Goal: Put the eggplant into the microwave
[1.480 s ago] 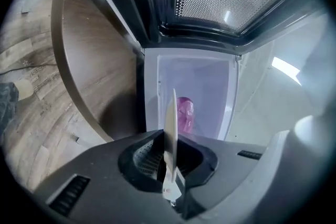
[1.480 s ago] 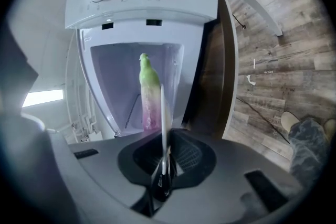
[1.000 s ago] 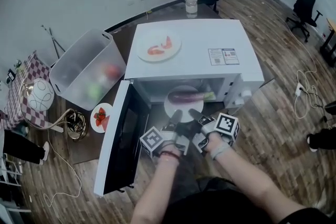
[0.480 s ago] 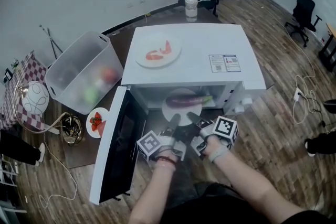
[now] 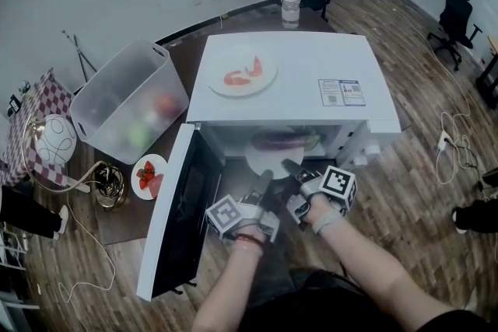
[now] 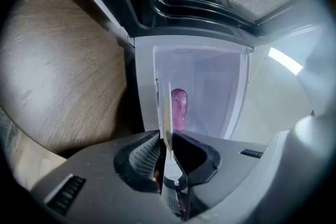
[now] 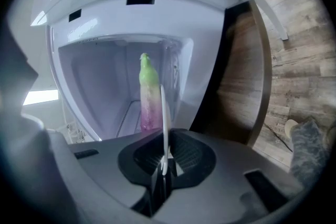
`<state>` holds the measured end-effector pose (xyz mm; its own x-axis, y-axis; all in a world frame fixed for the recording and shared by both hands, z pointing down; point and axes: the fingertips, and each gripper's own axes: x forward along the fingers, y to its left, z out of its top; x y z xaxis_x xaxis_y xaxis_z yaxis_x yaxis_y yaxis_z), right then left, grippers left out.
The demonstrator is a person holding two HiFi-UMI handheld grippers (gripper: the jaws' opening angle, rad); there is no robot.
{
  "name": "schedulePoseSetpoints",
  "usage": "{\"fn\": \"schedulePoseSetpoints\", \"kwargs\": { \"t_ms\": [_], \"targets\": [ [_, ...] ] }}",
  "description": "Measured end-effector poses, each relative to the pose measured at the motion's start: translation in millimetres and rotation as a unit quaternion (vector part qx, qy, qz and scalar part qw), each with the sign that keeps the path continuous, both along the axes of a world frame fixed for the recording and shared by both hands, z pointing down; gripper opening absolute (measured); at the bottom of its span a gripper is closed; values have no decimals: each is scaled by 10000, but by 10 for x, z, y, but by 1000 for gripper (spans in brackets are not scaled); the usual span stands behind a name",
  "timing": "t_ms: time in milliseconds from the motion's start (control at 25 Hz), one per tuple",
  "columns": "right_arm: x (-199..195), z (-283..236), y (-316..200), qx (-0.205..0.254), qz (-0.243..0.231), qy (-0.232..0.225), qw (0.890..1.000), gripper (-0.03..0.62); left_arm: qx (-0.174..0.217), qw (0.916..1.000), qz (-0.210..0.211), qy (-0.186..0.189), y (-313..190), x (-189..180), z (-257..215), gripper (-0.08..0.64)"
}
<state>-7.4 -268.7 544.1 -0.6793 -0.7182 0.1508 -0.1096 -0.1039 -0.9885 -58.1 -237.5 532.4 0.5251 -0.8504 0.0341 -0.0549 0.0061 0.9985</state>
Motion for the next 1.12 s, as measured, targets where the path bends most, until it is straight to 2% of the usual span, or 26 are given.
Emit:
{"fn": "schedulePoseSetpoints", "kwargs": {
  "t_ms": [160, 440, 560, 760, 840, 1120],
  "targets": [
    [-7, -1, -4, 17, -15, 37, 10000, 20, 26, 10000, 36, 67, -9, 17, -38, 32],
    [18, 18, -23, 9, -96, 176, 9998, 25, -39, 9997, -17, 241, -31, 45, -10, 23],
    [19, -5, -22, 50, -131, 158, 9998, 51, -92, 9995, -40, 284, -29, 44, -10, 20],
    [16, -27, -12, 156, -260, 239, 9993, 54, -92, 9996, -53, 269, -47, 33, -11, 20],
    [1, -42, -12, 225, -341, 276, 9988, 78, -87, 9995, -104, 280, -63, 17, -5, 20],
    [30, -33, 59, 449, -575, 774, 9943, 78, -61, 9991, -233, 338, -130, -13, -7, 17]
  ]
}}
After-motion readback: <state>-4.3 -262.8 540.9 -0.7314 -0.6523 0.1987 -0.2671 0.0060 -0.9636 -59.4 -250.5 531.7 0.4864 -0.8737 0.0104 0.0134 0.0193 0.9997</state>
